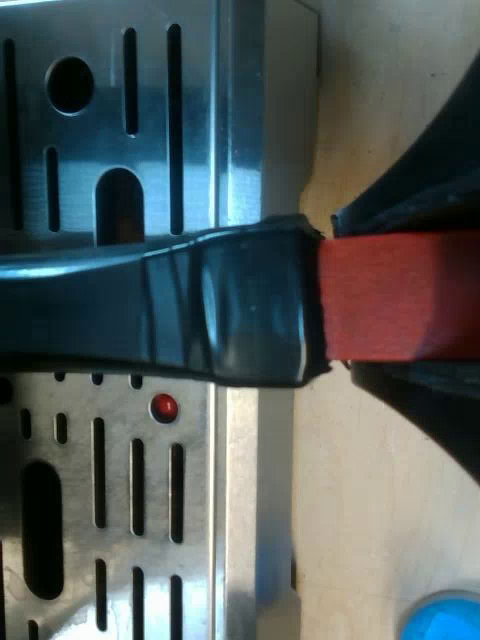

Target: Grind coffee beans and then tamp

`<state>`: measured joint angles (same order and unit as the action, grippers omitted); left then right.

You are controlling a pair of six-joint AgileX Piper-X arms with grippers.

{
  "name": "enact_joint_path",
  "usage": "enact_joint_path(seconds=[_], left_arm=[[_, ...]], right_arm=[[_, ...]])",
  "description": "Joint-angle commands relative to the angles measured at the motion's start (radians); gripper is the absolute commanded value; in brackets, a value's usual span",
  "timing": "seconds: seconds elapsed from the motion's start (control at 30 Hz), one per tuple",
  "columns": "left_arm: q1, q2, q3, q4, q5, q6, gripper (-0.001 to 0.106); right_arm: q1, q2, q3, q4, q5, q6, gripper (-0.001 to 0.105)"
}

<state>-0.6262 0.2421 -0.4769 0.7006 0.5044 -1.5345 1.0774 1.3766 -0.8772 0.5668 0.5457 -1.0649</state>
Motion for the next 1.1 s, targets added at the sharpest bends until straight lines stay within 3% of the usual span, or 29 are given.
enact_joint_path(seconds=[0.03,0.13,0.67,1.1], left_arm=[[-0.004,-0.006,-0.009,-0.003,0.007,-0.008,0.064],[-0.004,-0.006,-0.009,-0.003,0.007,-0.008,0.064],[-0.004,-0.006,-0.009,0.013,0.007,-0.008,0.064],[-0.004,-0.006,-0.009,0.013,0.007,-0.008,0.064]], right_arm=[[0.028,-0.002,-0.004,-0.001,0.004,-0.011,0.0],[0.057,-0.002,-0.004,-0.002,0.05,-0.008,0.0],[0.082,-0.002,-0.004,-0.001,0.063,0.015,0.0],[0.151,-0.002,-0.004,0.085,0.11,0.086,0.0]])
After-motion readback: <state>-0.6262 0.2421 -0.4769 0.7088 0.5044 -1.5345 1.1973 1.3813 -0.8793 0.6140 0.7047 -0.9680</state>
